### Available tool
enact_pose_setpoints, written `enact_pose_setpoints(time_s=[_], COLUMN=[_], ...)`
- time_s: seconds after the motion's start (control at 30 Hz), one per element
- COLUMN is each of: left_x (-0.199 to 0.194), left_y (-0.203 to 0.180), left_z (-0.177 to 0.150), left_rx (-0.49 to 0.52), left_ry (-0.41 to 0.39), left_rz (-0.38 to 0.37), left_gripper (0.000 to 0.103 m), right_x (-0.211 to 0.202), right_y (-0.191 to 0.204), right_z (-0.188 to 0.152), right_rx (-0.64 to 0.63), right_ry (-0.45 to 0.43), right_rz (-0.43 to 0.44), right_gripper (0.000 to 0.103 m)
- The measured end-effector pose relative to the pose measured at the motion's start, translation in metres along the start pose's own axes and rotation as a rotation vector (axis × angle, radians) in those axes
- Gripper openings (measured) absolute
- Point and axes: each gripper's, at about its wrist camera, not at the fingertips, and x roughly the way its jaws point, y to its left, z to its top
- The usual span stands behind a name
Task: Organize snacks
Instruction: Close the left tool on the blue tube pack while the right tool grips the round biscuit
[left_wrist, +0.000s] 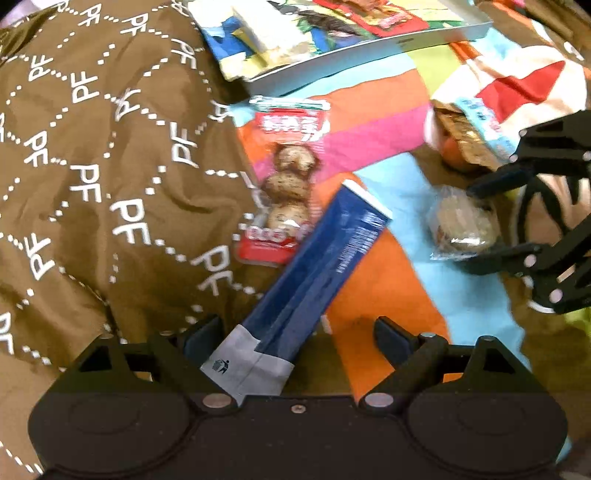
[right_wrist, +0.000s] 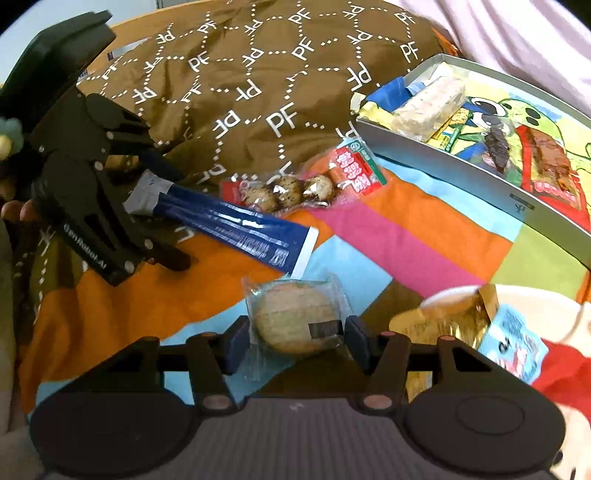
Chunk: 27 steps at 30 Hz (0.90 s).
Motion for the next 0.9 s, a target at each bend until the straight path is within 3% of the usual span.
enact_pose_setpoints(time_s=[0.07,0.13,0.27,0.4,0.7,0.9], left_x=[-0.002,-0.004,0.001,0.002,0.003,0.0], left_y=[-0.005,-0.017,-0.033,-0.027,-0.011,-0.009], left_z=[-0.003,-0.006,-0.009,-0.008,0.002,0.004], left_rx=[0.006,0.045,0.119,0.097,0.057,0.045], left_ry=[0.018,0.015,0.01,0.005,-0.031,-0.046], left_rz=[-0.106,-0.148,-0.083,-0.078,0.017,0.014], left_gripper=[0.089,0.088,0.088,0.088,0.088,0.067], right_x=[-0.005,-0.009,-0.011,-0.01,-0.002,0.009], right_y=[0.003,0.006,0.014,0.014,0.007,0.011], right_z=[-0.004,-0.007,-0.008,-0.009,-0.006,-0.008], right_rx=[0.003,0.005,-0.012,-0.015,0.05,0.051], right_ry=[0.011,0.013,0.001,-0.009,-0.039,-0.03], right_rz=[0.002,0.002,-0.009,-0.034,-0.035,-0.045], right_gripper=[0.062,0.064,0.072,0.076,0.081,0.082])
